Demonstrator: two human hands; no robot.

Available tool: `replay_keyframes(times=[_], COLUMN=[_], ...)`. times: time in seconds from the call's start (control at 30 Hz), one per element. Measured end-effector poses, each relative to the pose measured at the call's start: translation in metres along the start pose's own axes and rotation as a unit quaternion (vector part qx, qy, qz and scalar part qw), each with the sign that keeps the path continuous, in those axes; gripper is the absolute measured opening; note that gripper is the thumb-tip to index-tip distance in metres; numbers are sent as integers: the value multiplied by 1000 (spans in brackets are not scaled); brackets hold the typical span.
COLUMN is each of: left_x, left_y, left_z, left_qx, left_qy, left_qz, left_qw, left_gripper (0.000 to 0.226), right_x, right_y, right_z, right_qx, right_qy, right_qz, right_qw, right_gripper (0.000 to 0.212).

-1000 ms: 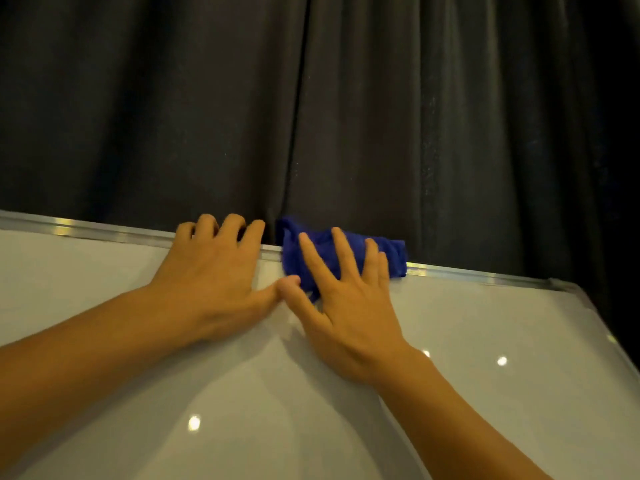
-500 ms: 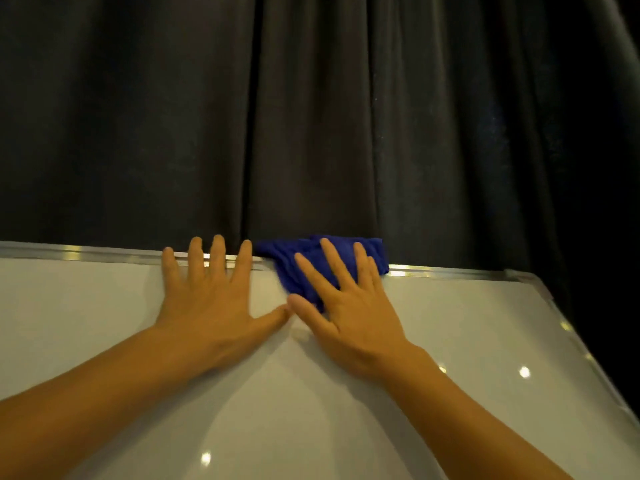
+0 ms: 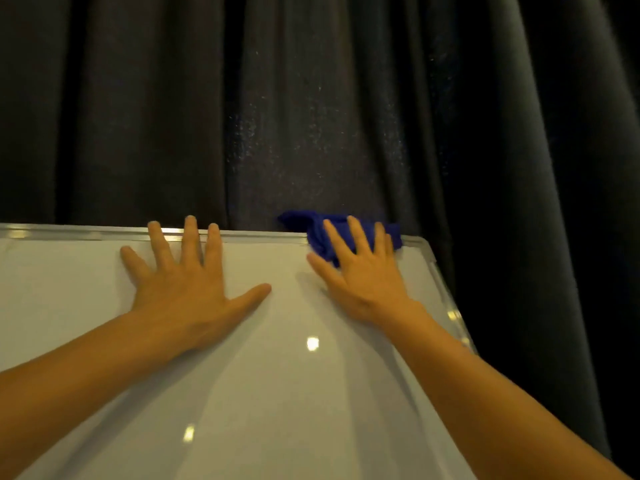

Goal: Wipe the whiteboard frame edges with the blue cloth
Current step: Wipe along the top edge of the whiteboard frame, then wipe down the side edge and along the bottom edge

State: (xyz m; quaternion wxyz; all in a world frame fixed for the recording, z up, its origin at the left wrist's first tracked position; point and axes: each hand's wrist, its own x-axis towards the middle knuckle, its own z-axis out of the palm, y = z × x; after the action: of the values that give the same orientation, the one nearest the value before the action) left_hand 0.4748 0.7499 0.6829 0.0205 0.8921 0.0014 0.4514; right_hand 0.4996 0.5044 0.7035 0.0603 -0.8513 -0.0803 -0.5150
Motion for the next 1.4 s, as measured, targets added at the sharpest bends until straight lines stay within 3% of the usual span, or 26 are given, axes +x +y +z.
replay_keyframes(times=[0.07, 0.1, 0.23, 0.43, 0.6, 0.7, 0.77, 0.93, 1.07, 1.17, 1.3, 1.4], left_x=[1, 2, 2, -11, -24, -46, -54, -65, -78, -94, -109, -118], left_y=[9, 18, 73, 115, 159, 180, 188, 199, 198, 200, 201, 205], left_z=[-3, -4, -5, 9, 16, 23, 26, 26, 32, 40, 48, 51], left_qx=[0, 1, 16, 6, -10, 3, 1, -34, -38, -30, -6, -7], left_qy=[-2, -4, -10, 3, -1, 6, 19, 25, 41, 42, 38, 28], left_qz=[12, 15, 31, 110, 170, 258, 290, 311, 360, 368, 378, 390], left_qw=[1000, 1000, 999, 994, 985, 966, 957, 949, 931, 928, 925, 920], left_gripper=[120, 119, 114, 121, 123, 118, 118, 118, 113, 118, 118, 114], right_x=[-9, -12, -19, -33, -74, -115, -138, -148, -139, -166, -261, -344], right_y=[26, 21, -11, 90, 102, 121, 127, 112, 94, 87, 73, 49], right_z=[-11, -9, -1, -28, -28, -39, -47, -61, -73, -73, -61, -50], right_qx=[4, 15, 37, 11, 68, 119, 156, 121, 122, 127, 120, 116], right_qy=[-22, -25, -28, -3, 13, -1, 4, 91, 59, 11, -41, -42], right_qz=[62, 51, -94, 83, 126, 190, 191, 186, 151, 181, 194, 261], right_qw=[998, 998, 995, 997, 990, 975, 969, 971, 979, 975, 973, 958], right_gripper=[80, 83, 88, 83, 80, 48, 34, 41, 31, 34, 32, 39])
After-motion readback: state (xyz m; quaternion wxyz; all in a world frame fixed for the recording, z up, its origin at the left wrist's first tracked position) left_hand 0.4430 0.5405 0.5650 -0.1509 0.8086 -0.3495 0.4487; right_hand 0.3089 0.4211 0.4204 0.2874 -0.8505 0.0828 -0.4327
